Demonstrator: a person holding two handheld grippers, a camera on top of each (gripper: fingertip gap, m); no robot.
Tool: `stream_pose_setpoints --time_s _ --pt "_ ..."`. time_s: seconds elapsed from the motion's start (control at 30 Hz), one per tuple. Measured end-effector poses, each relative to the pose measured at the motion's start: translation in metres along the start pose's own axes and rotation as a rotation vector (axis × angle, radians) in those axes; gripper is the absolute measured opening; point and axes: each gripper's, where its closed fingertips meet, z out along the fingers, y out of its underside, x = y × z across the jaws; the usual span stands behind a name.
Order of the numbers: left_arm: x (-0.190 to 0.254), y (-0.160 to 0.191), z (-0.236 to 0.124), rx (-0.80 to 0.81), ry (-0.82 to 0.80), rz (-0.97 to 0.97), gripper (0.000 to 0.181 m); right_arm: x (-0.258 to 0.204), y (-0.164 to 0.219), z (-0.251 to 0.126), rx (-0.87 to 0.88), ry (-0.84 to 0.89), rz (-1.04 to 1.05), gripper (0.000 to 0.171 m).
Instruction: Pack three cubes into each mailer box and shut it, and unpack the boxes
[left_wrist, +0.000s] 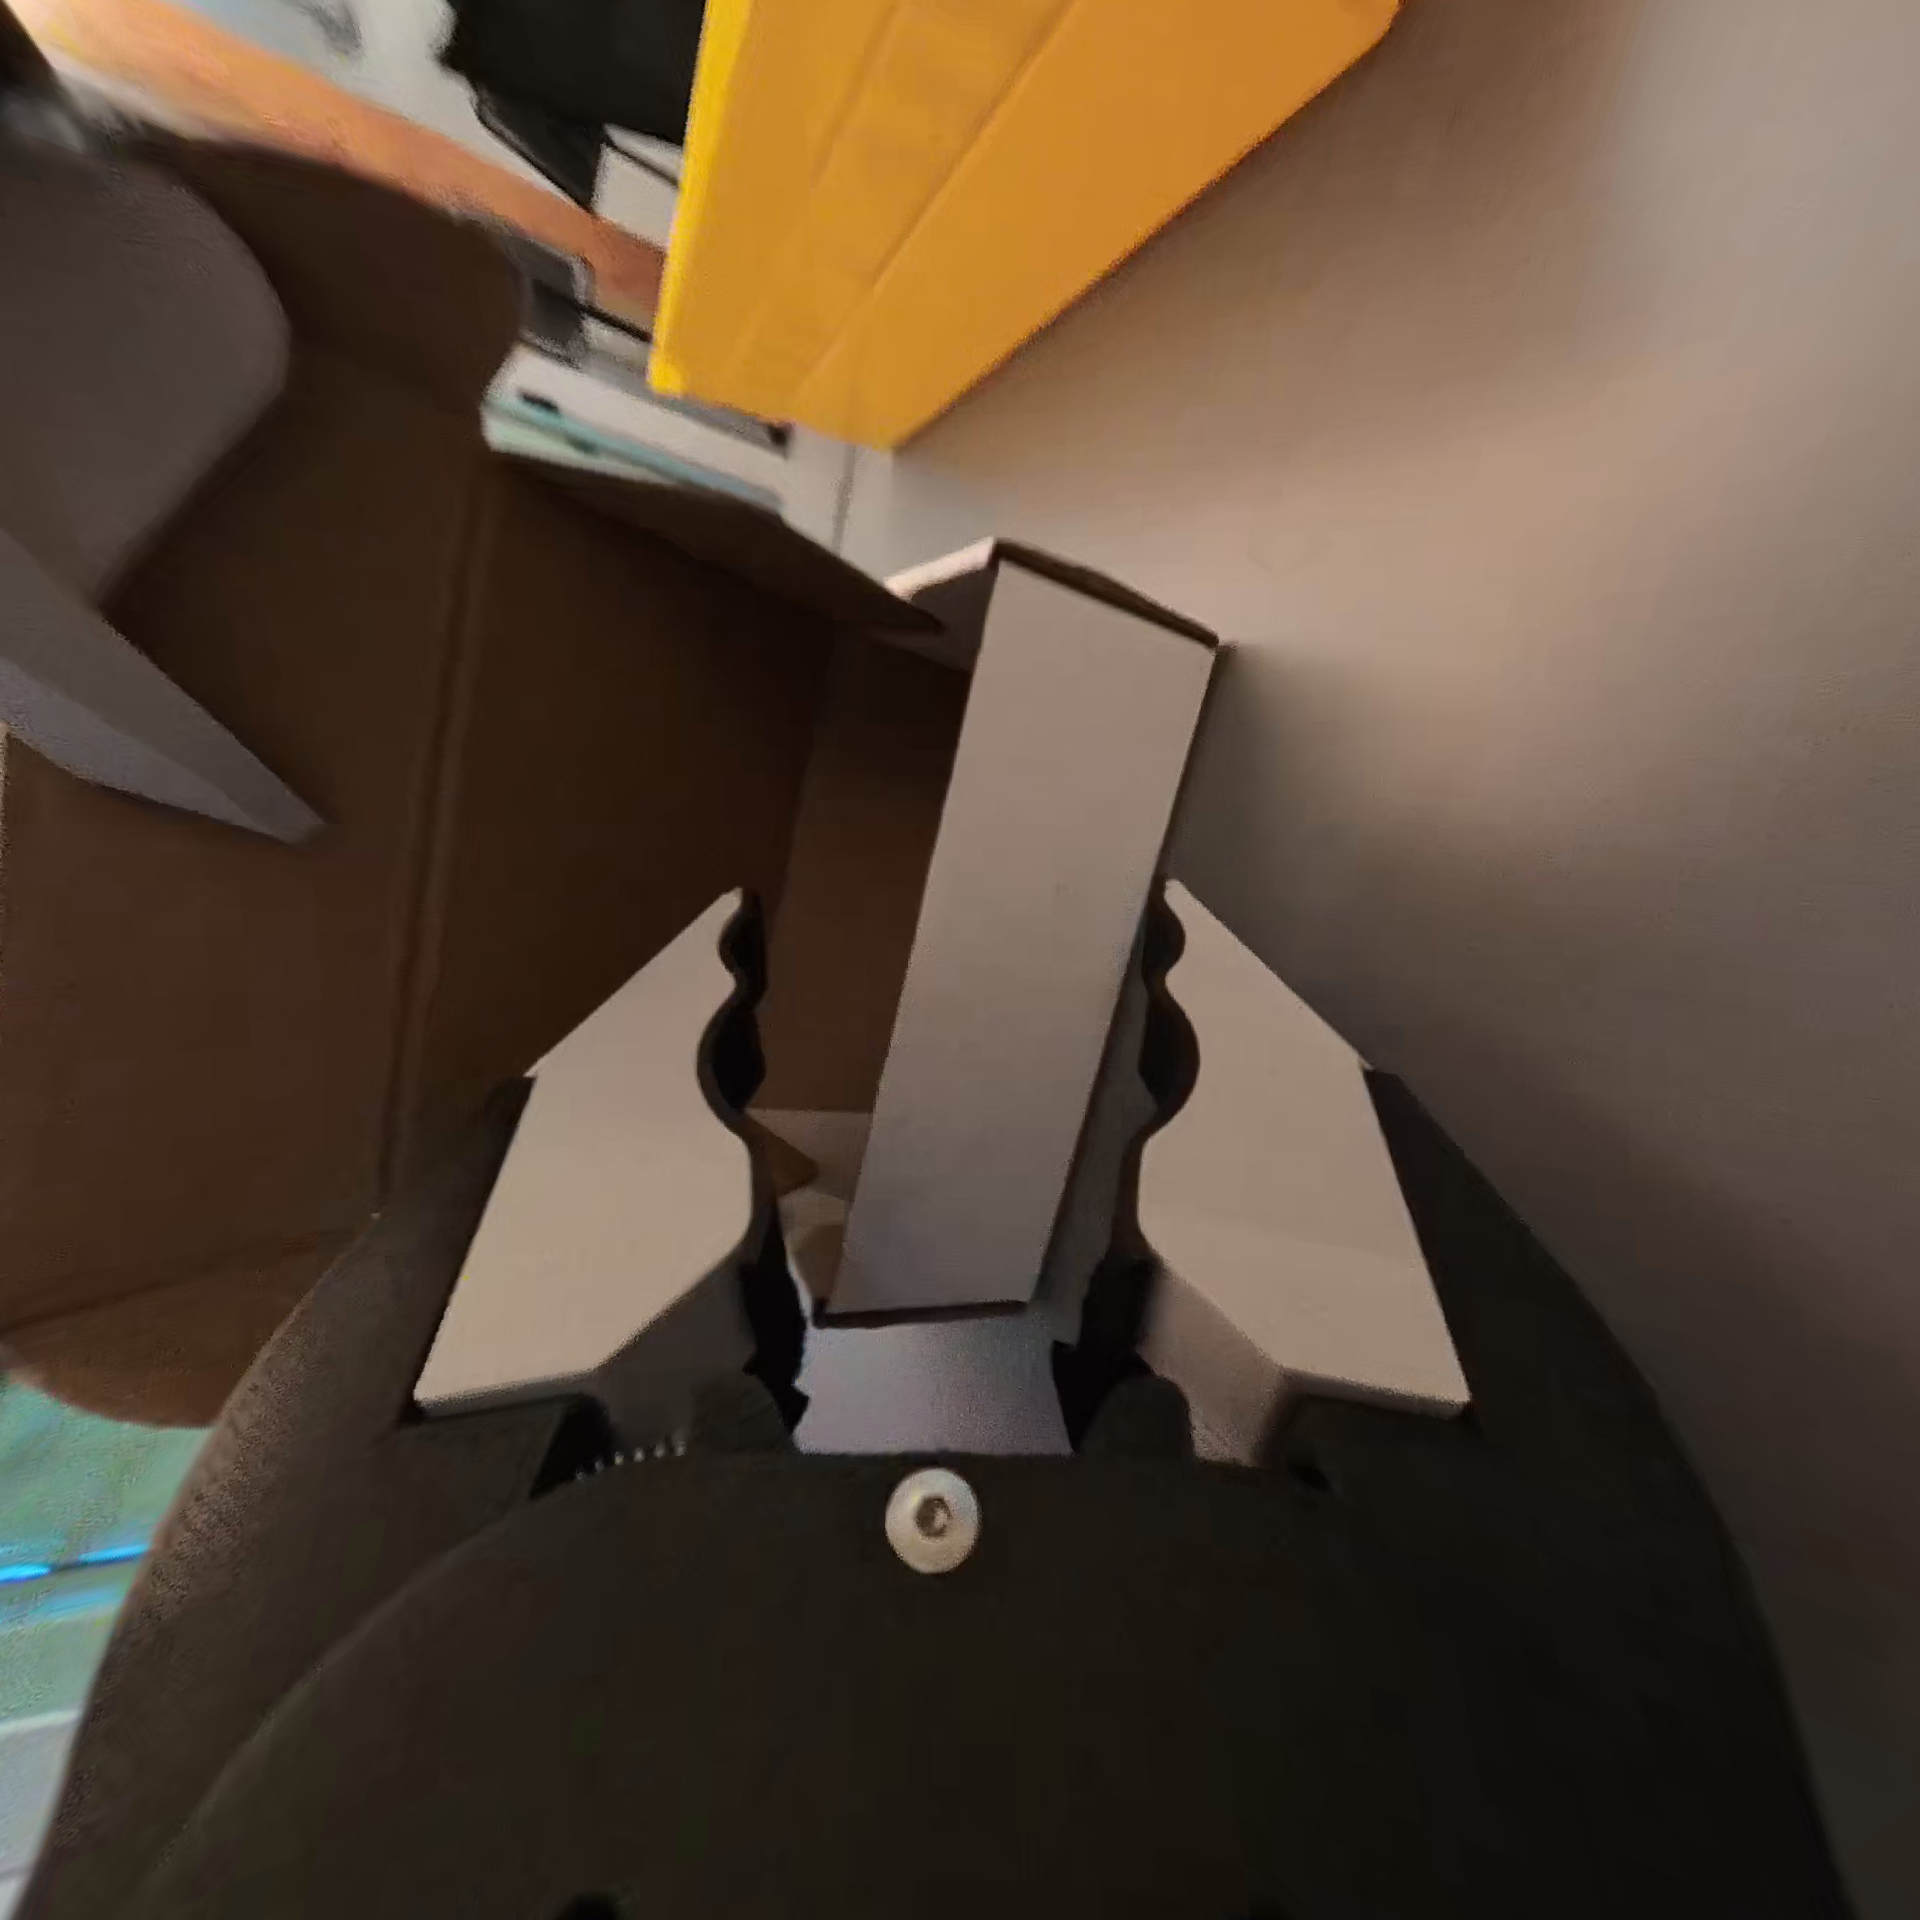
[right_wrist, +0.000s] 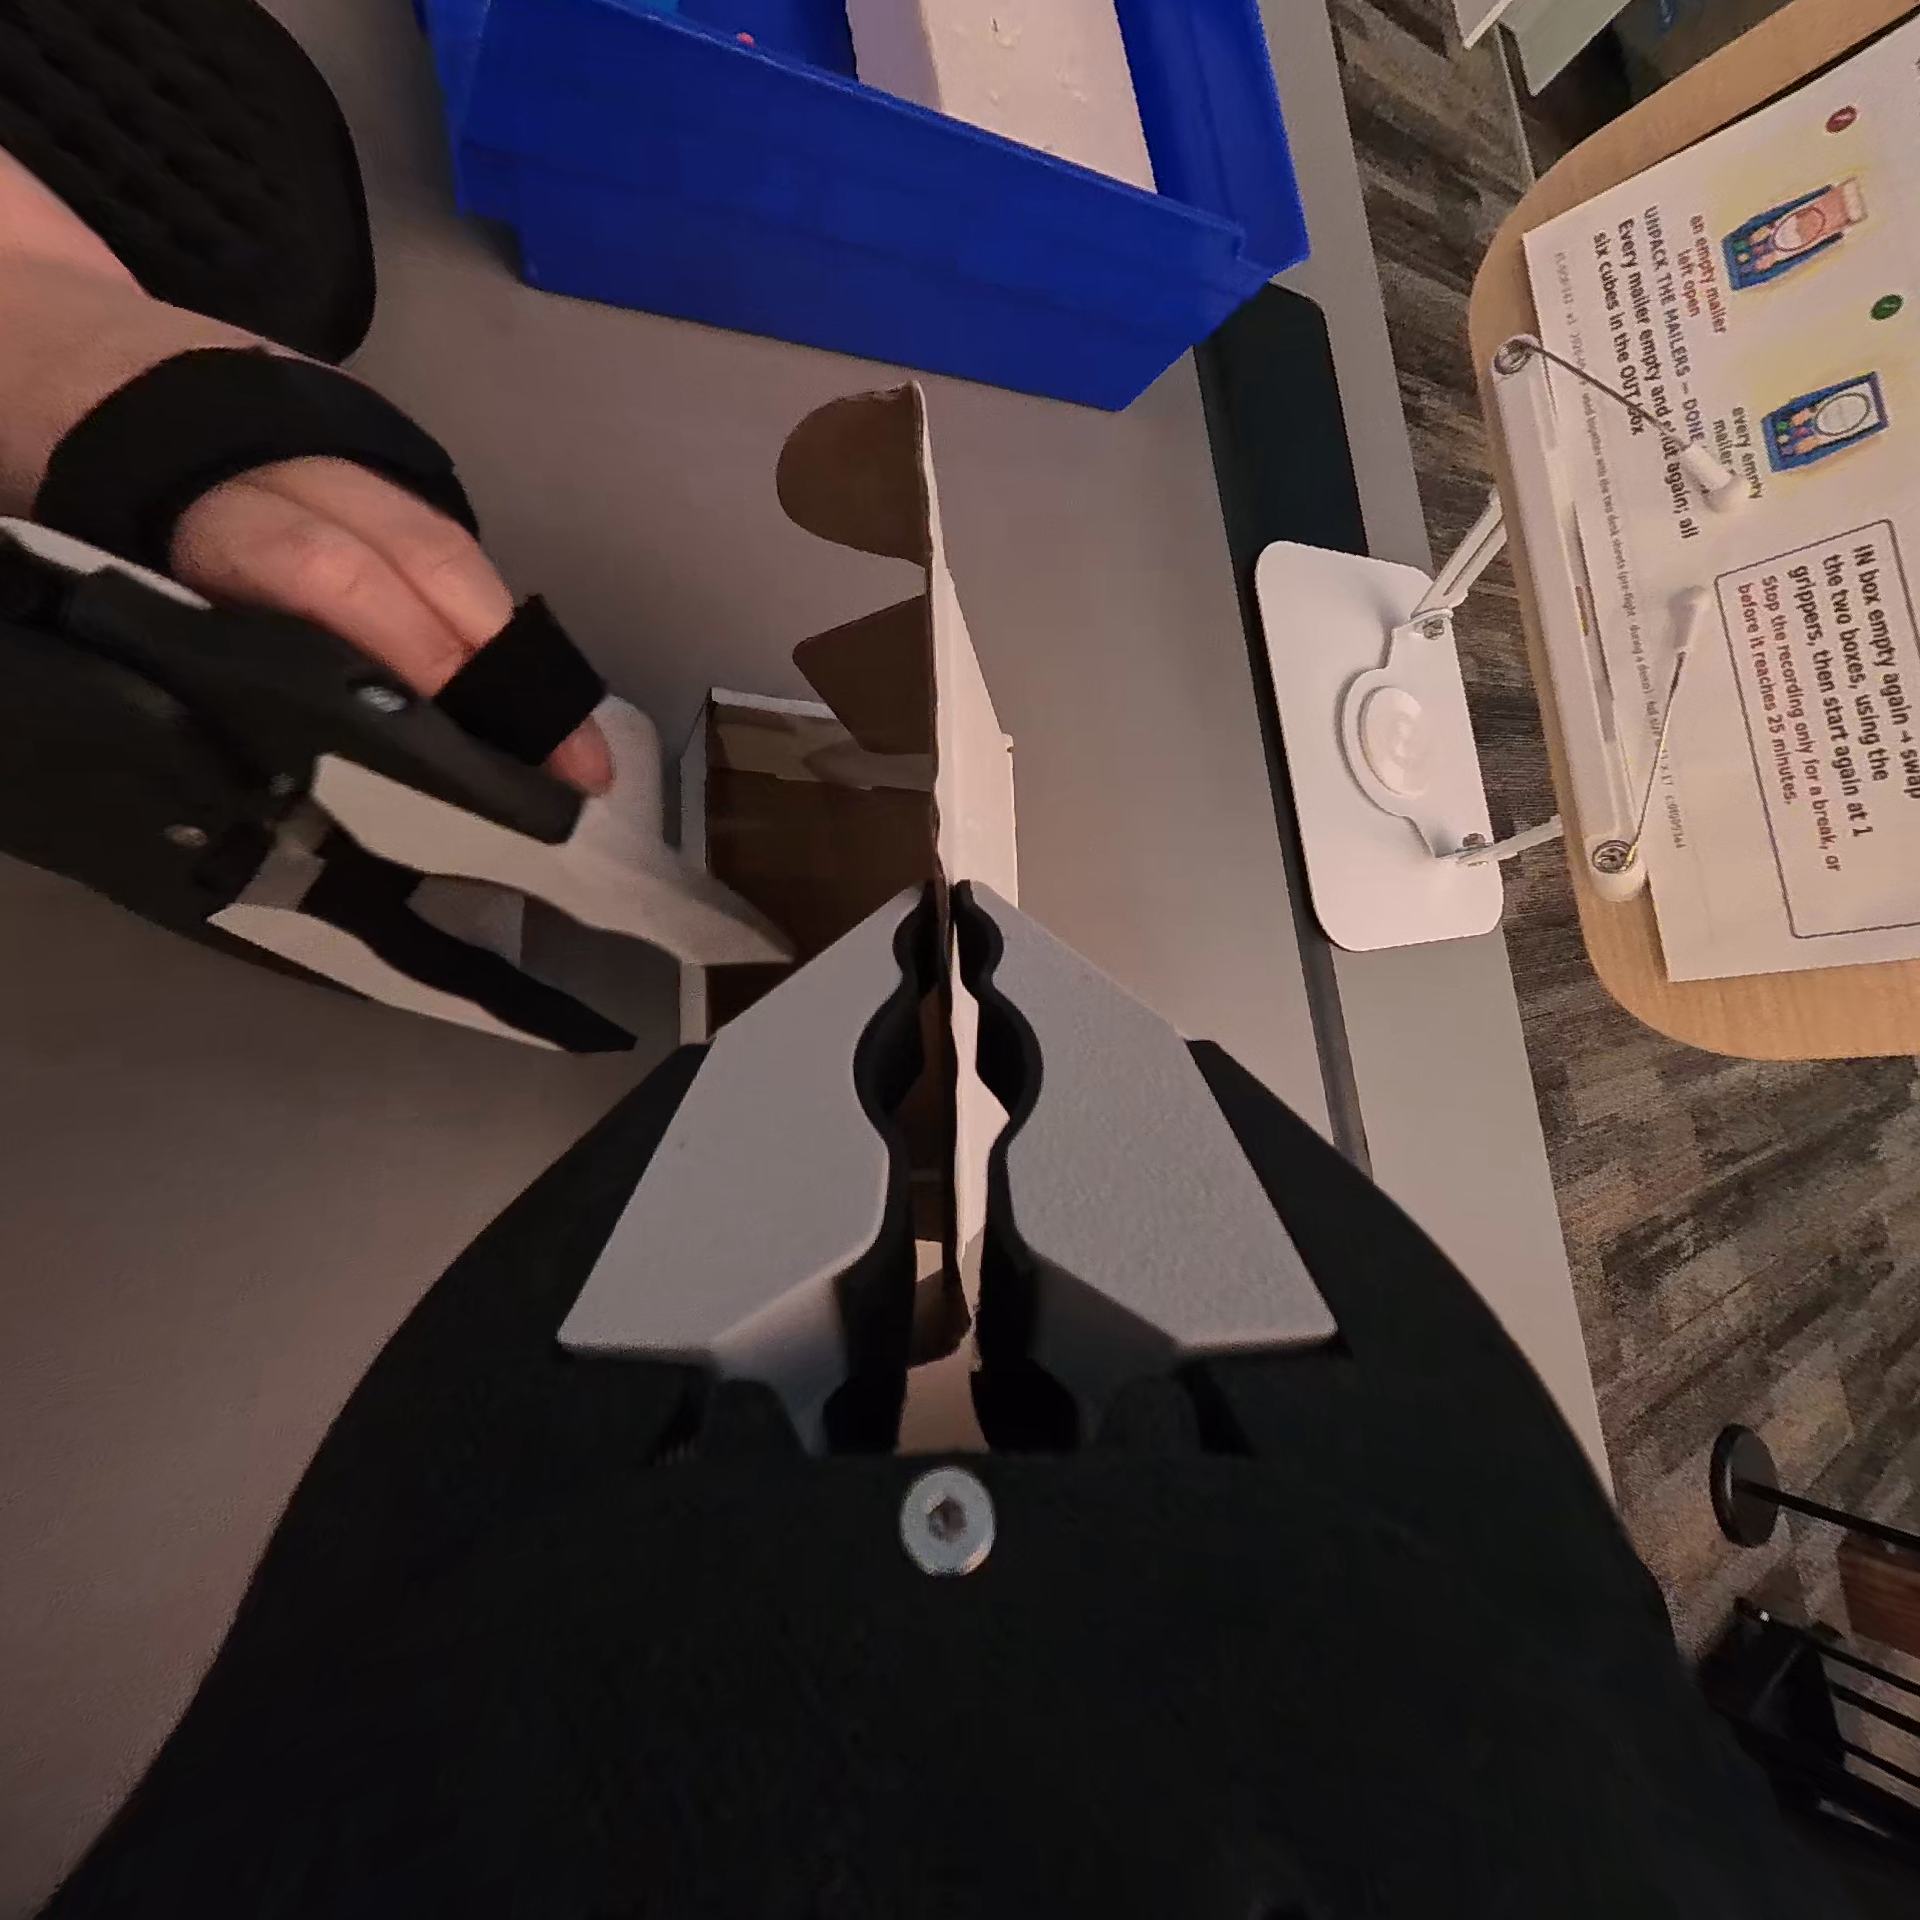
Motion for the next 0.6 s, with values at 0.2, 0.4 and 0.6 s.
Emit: stream_pose_setpoints --time_s 0.2,0.4,0.6 --pt "0.015 0.022 0.010 -0.081 0.116 -0.085 0.045 0.000 -0.001 -0.002 0.012 0.005 -0.018 0.001" --pt "0.018 0.017 0.007 -0.080 0.099 0.005 0.043 0.017 -0.002 -0.007 0.042 0.077 -0.022 0.002" --pt "0.019 0.017 0.005 -0.081 0.103 0.036 0.042 0.057 -0.002 0.005 0.002 0.168 -0.051 0.002"
